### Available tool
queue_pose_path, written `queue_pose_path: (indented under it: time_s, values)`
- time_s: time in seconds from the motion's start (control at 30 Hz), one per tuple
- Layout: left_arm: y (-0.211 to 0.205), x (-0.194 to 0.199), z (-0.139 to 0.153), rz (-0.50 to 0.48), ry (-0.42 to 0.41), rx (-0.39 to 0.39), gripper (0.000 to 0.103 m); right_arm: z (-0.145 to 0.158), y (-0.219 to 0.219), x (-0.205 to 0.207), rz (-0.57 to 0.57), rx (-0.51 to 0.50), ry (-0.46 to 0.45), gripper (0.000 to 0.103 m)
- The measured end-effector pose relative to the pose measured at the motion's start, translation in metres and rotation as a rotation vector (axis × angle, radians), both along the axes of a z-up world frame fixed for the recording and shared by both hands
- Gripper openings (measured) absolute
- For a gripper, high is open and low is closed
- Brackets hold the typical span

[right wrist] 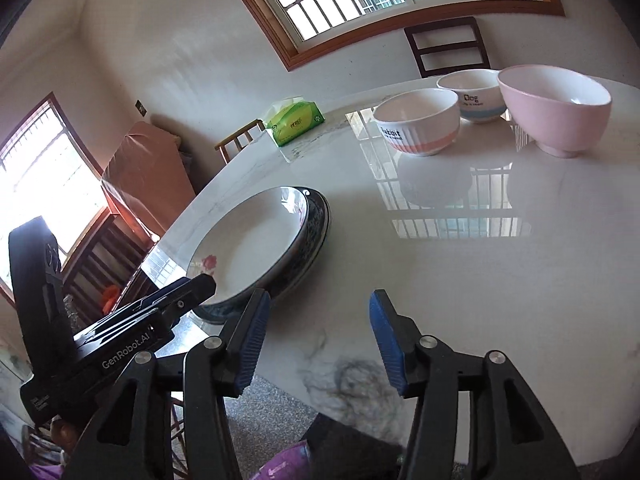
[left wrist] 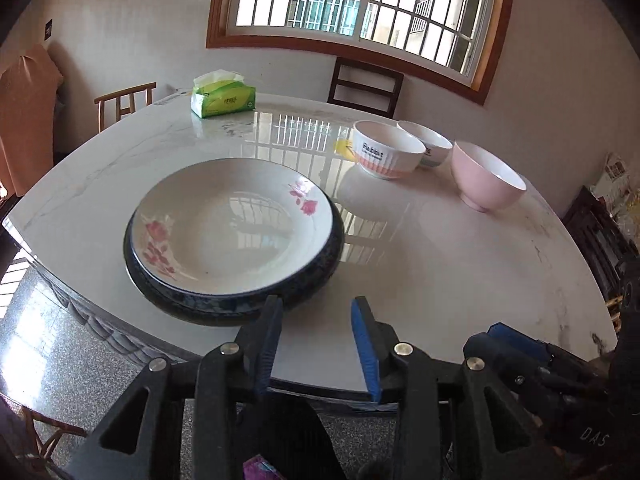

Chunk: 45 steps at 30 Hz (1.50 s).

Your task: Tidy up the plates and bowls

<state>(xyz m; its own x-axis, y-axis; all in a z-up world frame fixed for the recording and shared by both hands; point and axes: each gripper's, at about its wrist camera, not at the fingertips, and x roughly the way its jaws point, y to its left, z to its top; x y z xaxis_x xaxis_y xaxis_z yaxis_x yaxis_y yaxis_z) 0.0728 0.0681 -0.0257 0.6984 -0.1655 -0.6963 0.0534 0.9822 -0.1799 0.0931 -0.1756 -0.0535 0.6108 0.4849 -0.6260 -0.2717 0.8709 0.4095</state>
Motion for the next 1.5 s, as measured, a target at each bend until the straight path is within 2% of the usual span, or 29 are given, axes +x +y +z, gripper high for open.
queue_pose_path:
  time_s: [0.2, 0.33, 0.4, 0.47, 0.5, 0.53, 0.6, 0.67, 0.7, 0.77, 0.83, 0.87, 0.93, 1.0, 1.1, 1.2, 1.23, 1.3, 1.33, 1.43, 1.5]
  values:
    - [-0.052, -0.025, -0.021, -0.120, 0.039, 0.026, 0.036, -0.022, -0.037, -0.057, -0.094, -0.029, 0.091, 0.067]
    - [-0.065, -0.040, -0.028, -0.154, 0.075, -0.008, 0.036, -0.024, -0.052, -0.071, -0.140, -0.027, 0.105, 0.075]
    - [-0.067, -0.048, -0.027, -0.153, 0.073, -0.026, 0.037, -0.017, -0.056, -0.081, -0.158, -0.017, 0.065, 0.078]
    - [-0.066, -0.061, -0.019, -0.151, 0.026, -0.072, 0.042, -0.005, -0.060, -0.096, -0.142, 0.019, -0.012, 0.084]
    - [-0.065, -0.067, -0.013, -0.161, -0.005, -0.097, 0.056, 0.003, -0.061, -0.103, -0.123, 0.052, -0.061, 0.087]
    - [-0.066, -0.073, -0.008, -0.172, -0.036, -0.112, 0.072, 0.008, -0.062, -0.109, -0.082, 0.100, -0.109, 0.101]
    - [-0.070, -0.086, 0.003, -0.200, -0.103, -0.135, 0.075, 0.017, -0.063, -0.120, -0.016, 0.165, -0.185, 0.103]
    - [-0.083, -0.092, 0.012, -0.256, -0.153, -0.108, 0.075, 0.020, -0.062, -0.121, 0.017, 0.174, -0.208, 0.103]
    - [-0.092, -0.091, 0.016, -0.273, -0.170, -0.062, 0.075, 0.022, -0.062, -0.120, 0.032, 0.188, -0.220, 0.103]
    - [-0.108, -0.083, 0.025, -0.246, -0.203, 0.056, 0.075, 0.030, -0.063, -0.115, 0.007, 0.116, -0.240, 0.103]
    - [-0.117, -0.063, 0.035, -0.216, -0.221, 0.082, 0.075, 0.041, -0.068, -0.105, -0.020, 0.015, -0.256, 0.103]
    - [-0.120, -0.045, 0.039, -0.223, -0.188, 0.064, 0.075, 0.046, -0.076, -0.097, -0.037, -0.012, -0.261, 0.103]
    - [-0.124, -0.003, 0.044, -0.250, -0.096, -0.022, 0.075, 0.054, -0.102, -0.074, -0.068, 0.020, -0.234, 0.103]
    - [-0.129, 0.037, 0.053, -0.253, -0.076, -0.079, 0.075, 0.058, -0.137, -0.040, -0.090, 0.074, -0.182, 0.103]
    - [-0.148, 0.099, 0.071, -0.320, -0.053, -0.114, 0.075, 0.066, -0.183, 0.014, -0.161, 0.050, -0.136, 0.103]
    - [-0.170, 0.161, 0.081, -0.330, -0.007, -0.105, 0.075, 0.074, -0.217, 0.069, -0.206, 0.037, -0.086, 0.086]
    - [-0.175, 0.180, 0.082, -0.324, 0.017, -0.113, 0.075, 0.075, -0.224, 0.087, -0.193, 0.031, -0.061, 0.084]
    - [-0.181, 0.216, 0.079, -0.324, 0.076, -0.161, 0.075, 0.079, -0.237, 0.123, -0.207, 0.001, -0.049, 0.074]
    - [-0.184, 0.231, 0.076, -0.324, 0.105, -0.178, 0.075, 0.079, -0.243, 0.140, -0.211, -0.008, -0.036, 0.074]
    - [-0.201, 0.263, 0.065, -0.304, 0.163, -0.133, 0.075, 0.079, -0.258, 0.180, -0.208, 0.056, 0.010, 0.074]
    - [-0.212, 0.274, 0.056, -0.317, 0.199, -0.112, 0.075, 0.078, -0.256, 0.205, -0.198, -0.003, 0.035, 0.073]
